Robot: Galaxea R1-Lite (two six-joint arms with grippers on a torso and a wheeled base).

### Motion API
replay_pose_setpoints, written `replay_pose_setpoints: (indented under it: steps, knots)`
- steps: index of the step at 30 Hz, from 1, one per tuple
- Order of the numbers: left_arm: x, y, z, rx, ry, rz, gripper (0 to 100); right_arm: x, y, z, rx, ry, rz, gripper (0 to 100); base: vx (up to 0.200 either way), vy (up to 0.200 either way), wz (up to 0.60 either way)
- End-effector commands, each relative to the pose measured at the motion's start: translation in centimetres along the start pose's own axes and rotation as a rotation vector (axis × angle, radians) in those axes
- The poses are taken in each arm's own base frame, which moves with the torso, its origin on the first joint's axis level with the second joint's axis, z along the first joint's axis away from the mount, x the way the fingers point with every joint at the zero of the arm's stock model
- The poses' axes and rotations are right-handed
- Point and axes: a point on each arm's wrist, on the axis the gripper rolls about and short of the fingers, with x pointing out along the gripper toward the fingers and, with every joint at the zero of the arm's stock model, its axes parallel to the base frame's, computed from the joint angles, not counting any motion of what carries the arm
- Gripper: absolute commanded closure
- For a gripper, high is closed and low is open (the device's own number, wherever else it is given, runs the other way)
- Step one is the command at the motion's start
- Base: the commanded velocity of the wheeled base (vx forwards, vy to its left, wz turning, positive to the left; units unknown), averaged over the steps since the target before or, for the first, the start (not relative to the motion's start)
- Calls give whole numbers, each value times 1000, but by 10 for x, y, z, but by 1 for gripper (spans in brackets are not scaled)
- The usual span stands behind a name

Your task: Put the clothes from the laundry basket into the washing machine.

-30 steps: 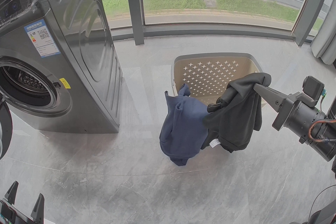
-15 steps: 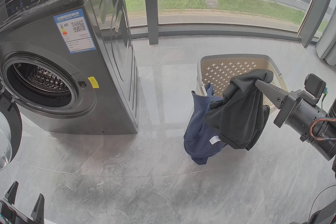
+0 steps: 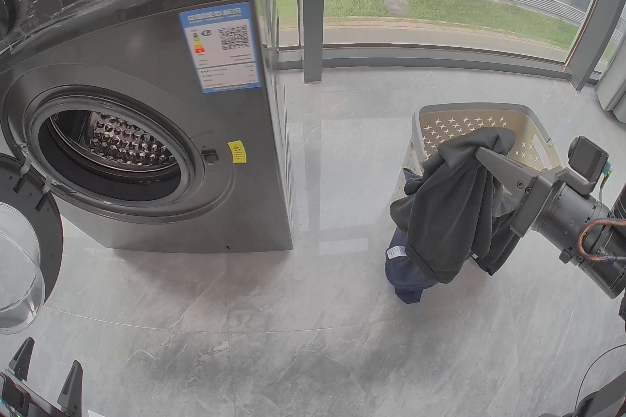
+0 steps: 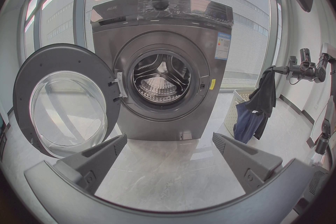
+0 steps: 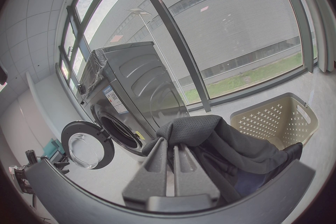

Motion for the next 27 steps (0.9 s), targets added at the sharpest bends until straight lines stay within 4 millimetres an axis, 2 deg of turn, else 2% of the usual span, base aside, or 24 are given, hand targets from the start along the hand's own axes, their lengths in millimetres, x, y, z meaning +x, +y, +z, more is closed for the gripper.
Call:
replay_pose_setpoints:
  steps: [1,5,14,27]
  knots:
    - [0,0,-5,-1,6,0,0,-1,0,0,0,-2,2,100,0,200,0]
    - [0,0,-5,-1,5,0,0,-1,0,0,0,-2,2,100,0,200,0]
    - [0,0,-5,1,5,0,0,-1,1,0,0,-1,3,100,0,0,0]
    - [0,0,-5,1,5,0,0,-1,0,-1,0,3,2,100,-200,0,0]
